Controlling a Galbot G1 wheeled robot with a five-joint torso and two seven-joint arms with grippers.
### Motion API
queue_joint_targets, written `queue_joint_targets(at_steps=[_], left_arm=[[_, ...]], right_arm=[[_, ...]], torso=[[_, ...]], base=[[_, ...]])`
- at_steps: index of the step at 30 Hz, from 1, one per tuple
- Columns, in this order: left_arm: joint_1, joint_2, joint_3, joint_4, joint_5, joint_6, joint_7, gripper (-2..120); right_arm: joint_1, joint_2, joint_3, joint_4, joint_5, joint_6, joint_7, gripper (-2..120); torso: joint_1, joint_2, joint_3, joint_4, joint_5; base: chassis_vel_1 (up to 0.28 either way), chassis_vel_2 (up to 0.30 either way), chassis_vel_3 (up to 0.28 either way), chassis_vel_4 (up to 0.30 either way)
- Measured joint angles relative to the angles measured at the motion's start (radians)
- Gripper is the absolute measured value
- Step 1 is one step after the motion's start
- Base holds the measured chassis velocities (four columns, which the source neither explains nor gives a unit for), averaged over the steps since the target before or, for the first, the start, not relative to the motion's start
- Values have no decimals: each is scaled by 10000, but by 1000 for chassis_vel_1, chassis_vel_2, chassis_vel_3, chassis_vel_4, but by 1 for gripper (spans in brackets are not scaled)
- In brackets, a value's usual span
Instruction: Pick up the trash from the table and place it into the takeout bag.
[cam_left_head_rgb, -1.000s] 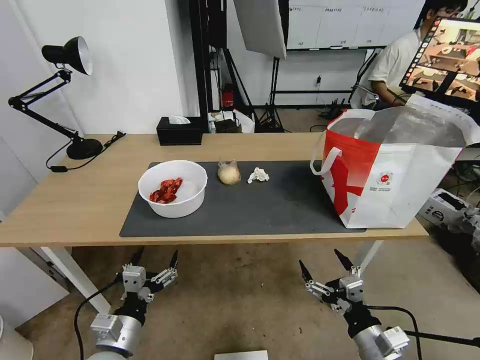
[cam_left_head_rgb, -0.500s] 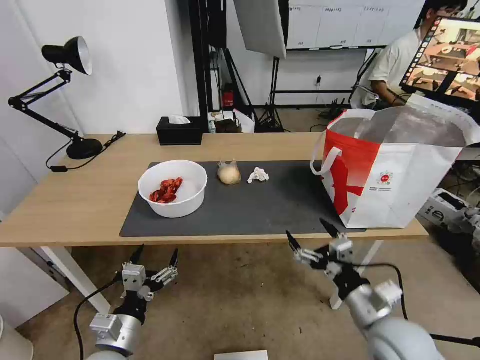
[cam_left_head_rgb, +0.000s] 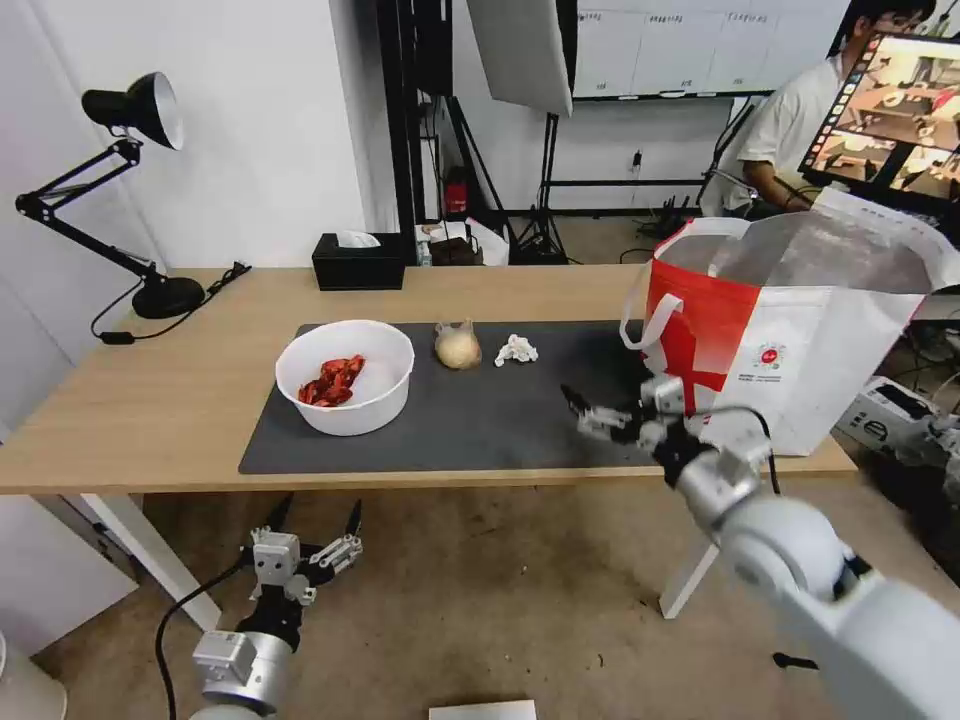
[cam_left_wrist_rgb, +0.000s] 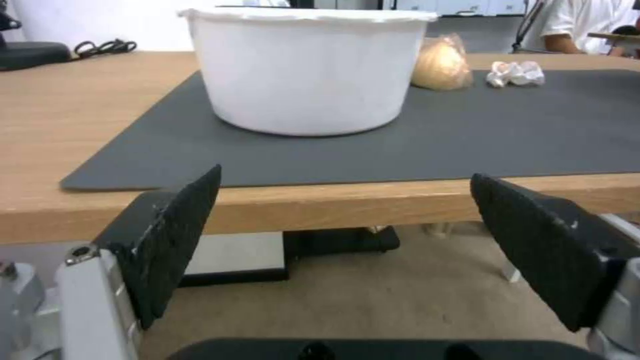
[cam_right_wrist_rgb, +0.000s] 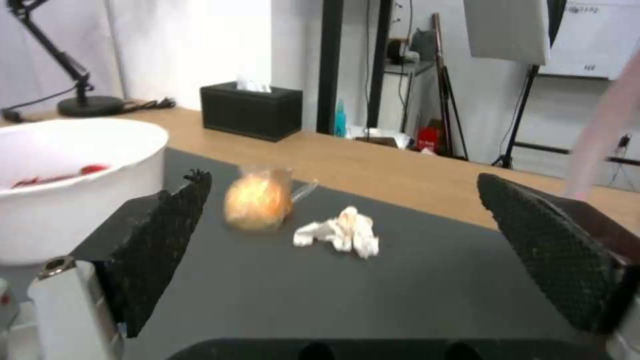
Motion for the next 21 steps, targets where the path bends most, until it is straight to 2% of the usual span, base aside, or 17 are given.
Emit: queue_joint_targets(at_steps=[1,4,5,8,9,11,13,16,21], left_arm=[[0,0,0,0,0,0,0,100],[-22,33,-102,42,-78,15,-4,100],[-22,33,-102,42,-78,15,-4,100],[5,45,-193,90,-120,19,-8,100],[5,45,-193,90,-120,19,-8,100],[32,33,-243,132,-139,23,-11,100],[38,18,-254,156,-142,27,-11,100],[61,-23,-300,216,-157,35,-12,100],[79,-19,-337,229,-190,36,-13,100]], right_arm=[[0,0,0,0,0,0,0,100],[1532,507,-1240,-1088,421,-288,484,100],[1532,507,-1240,-1088,421,-288,484,100],[2951,1174,-2168,-2316,532,-612,923,100],[2951,1174,-2168,-2316,532,-612,923,100],[3761,1719,-2621,-3171,550,-901,1136,100],[3975,1913,-2742,-3443,578,-997,1175,100],[4684,2598,-3207,-4405,778,-1474,1408,100],[5141,3115,-3491,-5063,868,-2174,1682,100]], torso=[[0,0,0,0,0],[0,0,0,-1,1],[0,0,0,-1,1],[0,0,1,0,0],[0,0,1,0,0],[1,0,-1,2,-3],[0,0,0,1,-2],[1,0,0,2,-3],[0,0,-1,1,-2]], base=[[0,0,0,0],[0,0,0,0],[0,0,0,0],[0,0,0,0],[0,0,0,0],[0,0,0,0],[0,0,0,0],[0,0,0,0],[0,0,0,0]])
